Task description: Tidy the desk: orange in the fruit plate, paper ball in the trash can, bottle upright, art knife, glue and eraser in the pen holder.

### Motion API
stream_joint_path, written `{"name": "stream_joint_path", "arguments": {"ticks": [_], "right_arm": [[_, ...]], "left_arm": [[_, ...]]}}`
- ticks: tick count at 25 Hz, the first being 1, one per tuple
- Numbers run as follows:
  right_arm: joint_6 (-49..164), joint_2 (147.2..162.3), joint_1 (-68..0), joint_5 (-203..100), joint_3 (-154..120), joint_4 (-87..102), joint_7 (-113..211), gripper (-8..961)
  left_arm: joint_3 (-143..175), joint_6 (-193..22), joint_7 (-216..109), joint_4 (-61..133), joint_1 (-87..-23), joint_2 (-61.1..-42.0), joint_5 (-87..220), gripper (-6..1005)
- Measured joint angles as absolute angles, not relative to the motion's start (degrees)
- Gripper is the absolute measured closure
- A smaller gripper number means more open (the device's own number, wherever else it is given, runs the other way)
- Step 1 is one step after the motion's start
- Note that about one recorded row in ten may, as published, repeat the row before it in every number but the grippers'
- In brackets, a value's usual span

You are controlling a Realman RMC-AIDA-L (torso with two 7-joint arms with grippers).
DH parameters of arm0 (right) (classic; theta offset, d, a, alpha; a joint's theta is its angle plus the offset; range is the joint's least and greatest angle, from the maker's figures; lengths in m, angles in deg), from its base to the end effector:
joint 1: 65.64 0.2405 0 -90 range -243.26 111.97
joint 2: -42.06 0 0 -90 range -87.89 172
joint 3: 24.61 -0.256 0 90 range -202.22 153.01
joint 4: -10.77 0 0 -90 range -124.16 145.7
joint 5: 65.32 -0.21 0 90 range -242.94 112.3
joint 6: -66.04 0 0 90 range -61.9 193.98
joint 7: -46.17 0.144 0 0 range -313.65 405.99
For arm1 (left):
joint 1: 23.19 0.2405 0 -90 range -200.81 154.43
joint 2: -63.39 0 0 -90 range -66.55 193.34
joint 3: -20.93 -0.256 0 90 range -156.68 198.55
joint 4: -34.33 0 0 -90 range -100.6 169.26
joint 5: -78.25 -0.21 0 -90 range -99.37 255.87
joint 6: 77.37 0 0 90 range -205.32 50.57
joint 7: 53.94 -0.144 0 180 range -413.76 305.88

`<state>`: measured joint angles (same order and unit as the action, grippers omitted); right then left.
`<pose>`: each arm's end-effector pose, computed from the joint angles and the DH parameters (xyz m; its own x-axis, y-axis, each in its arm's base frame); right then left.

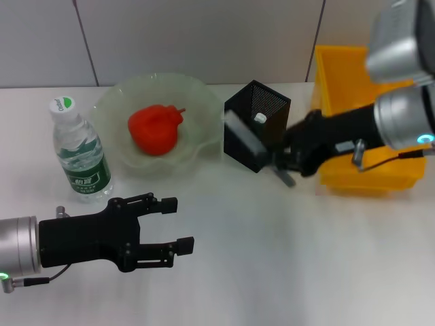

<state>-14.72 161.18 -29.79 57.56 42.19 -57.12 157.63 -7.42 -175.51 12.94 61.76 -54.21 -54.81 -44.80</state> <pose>0.1516 0.3796 0.0069 0.9532 -0.2594 -0.1550 -0.2922 -0.9221 -0.2536 -0.2724 0.2967 -0.0127 0.7737 0.2968 0.5597 0.3841 -0.9223 -0.0420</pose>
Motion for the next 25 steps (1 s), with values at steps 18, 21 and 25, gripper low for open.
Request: {"name": "stream_joint_path", "arguments": {"ticks": [18, 21, 25], "right_arm": [[6.3, 161.15, -28.1, 19.7, 34.7, -29.2, 125.0, 822], [8.5, 161.15, -27.3, 19.6, 34.7, -27.6, 124.4, 822], [10.3, 161.14, -26.4, 19.4, 34.6, -25.9, 123.9, 822]], "left_arm": [[-7.1, -175.9, 8.4, 61.0, -53.0, -55.04, -43.9, 152], [-7.1, -175.8, 8.2, 61.0, -52.8, -55.08, -43.7, 152], [-7.1, -175.6, 7.9, 60.4, -52.6, -55.12, -43.0, 152]]}}
